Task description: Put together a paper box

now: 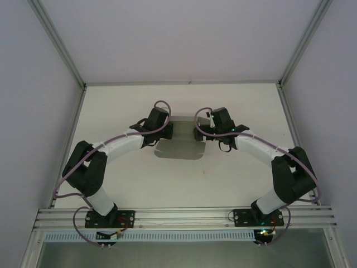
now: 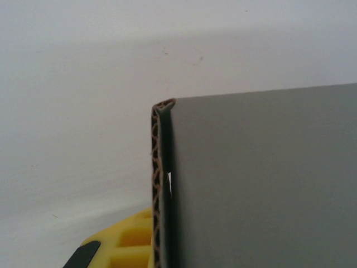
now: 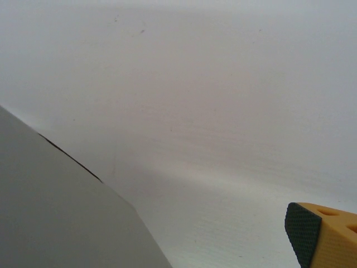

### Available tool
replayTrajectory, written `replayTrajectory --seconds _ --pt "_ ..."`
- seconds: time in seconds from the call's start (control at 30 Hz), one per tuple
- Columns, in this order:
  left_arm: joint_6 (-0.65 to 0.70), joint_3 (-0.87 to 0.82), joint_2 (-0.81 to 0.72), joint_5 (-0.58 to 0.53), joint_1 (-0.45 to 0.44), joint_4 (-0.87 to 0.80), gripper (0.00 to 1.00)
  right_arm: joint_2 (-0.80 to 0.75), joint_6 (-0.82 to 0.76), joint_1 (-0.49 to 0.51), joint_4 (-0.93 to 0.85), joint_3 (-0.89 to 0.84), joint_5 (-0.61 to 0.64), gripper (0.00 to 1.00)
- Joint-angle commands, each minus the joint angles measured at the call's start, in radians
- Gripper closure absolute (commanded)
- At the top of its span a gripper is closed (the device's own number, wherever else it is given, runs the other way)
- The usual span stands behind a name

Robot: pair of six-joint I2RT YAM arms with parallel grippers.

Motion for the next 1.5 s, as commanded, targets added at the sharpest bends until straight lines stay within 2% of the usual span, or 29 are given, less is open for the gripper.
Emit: replayTrajectory --seconds 0.0,0.17,0.33,0.4,0.5,0.6,0.87,0.97,1.03,1.27,1.47 --pt "-0.034 -0.015 -0.040 -0.069 -0.012 -0.008 1.00 -0.102 -0.009 -0.008 -0.035 -0.018 0.036 0.00" --pt "-0.033 -0.047 -0.045 -0.098 0.001 0.016 1.00 -0.237 -0.041 -0.010 -0.195 -0.039 0.029 0.00" --pt "-0.022 -0.081 -0.071 -0.103 0.006 0.031 1.00 -0.382 -0.040 -0.033 -0.263 -0.081 0.038 0.00" --pt "-0.011 -0.096 -0.085 -0.088 0.008 0.040 1.00 -0.427 -0.021 -0.075 -0.268 -0.095 0.008 0.00" --pt "-0.012 -0.118 -0.109 -0.085 0.008 0.051 1.00 -0.449 0.032 -0.217 -0.260 -0.113 -0.131 0.00" --pt "-0.014 -0.124 -0.124 -0.087 0.008 0.048 1.00 -0.403 0.019 -0.294 -0.252 -0.108 -0.242 0.01" --pt "-0.017 -0.114 -0.115 -0.082 0.008 0.043 1.00 -0.151 -0.095 -0.296 -0.260 0.010 -0.444 0.04" --pt "-0.017 -0.101 -0.108 -0.089 0.007 0.034 1.00 -0.089 -0.134 -0.293 -0.256 0.039 -0.600 0.06" --pt "-0.016 -0.096 -0.102 -0.090 0.007 0.033 1.00 -0.074 -0.151 -0.284 -0.238 0.035 -0.658 0.08" --pt "-0.015 -0.072 -0.073 -0.071 0.008 0.031 1.00 -0.068 -0.224 -0.209 -0.212 0.021 -0.716 0.14" --pt "-0.017 -0.056 -0.047 -0.043 0.009 0.032 1.00 0.015 -0.210 -0.142 -0.169 0.074 -0.707 0.25"
